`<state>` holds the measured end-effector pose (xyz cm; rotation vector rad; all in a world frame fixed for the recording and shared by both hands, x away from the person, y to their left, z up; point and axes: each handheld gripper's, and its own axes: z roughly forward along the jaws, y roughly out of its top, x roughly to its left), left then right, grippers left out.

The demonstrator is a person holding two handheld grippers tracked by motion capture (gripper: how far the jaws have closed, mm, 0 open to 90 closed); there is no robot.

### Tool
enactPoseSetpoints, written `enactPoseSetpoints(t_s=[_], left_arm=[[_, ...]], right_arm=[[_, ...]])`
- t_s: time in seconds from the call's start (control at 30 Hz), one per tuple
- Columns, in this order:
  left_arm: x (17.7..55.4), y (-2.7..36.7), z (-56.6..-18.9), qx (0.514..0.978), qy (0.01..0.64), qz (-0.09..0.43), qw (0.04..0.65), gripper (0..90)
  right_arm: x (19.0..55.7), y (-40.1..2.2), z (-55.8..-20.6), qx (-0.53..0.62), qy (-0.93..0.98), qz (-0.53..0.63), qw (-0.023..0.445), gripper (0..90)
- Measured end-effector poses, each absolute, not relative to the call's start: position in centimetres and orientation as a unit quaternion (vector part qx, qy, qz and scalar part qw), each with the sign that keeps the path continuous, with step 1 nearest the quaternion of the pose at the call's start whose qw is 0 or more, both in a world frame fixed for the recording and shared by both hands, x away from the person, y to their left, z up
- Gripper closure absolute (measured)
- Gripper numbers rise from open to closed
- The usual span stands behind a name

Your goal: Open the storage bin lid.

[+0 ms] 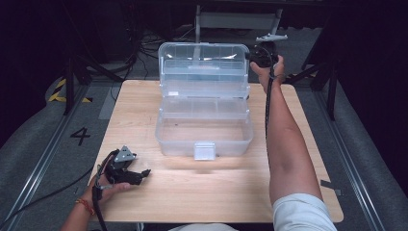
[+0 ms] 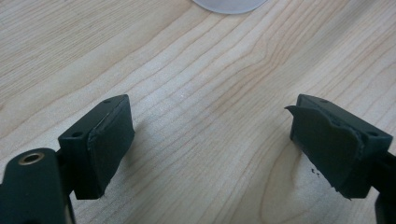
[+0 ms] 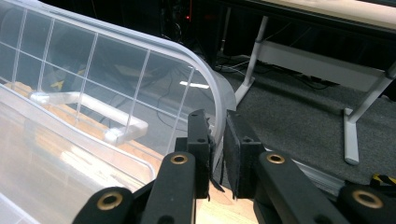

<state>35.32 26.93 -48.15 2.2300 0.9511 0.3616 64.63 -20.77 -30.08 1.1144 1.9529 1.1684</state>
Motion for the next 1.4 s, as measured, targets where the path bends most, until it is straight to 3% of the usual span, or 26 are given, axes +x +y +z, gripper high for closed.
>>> enactPoseSetpoints(t_s=[0.73,1.4], left_arm=[[35.4,26.9,-48.1,0.857,0.364,0.137,0.337,14.0],[35.3,26.9,-48.1,0.856,0.367,0.137,0.338,14.4]], right_arm=[[66.5,-20.4,-32.1,0.441,0.742,0.406,0.299,81.6],[64.9,-20.1,-31.7,0.42,0.748,0.419,0.296,80.4]])
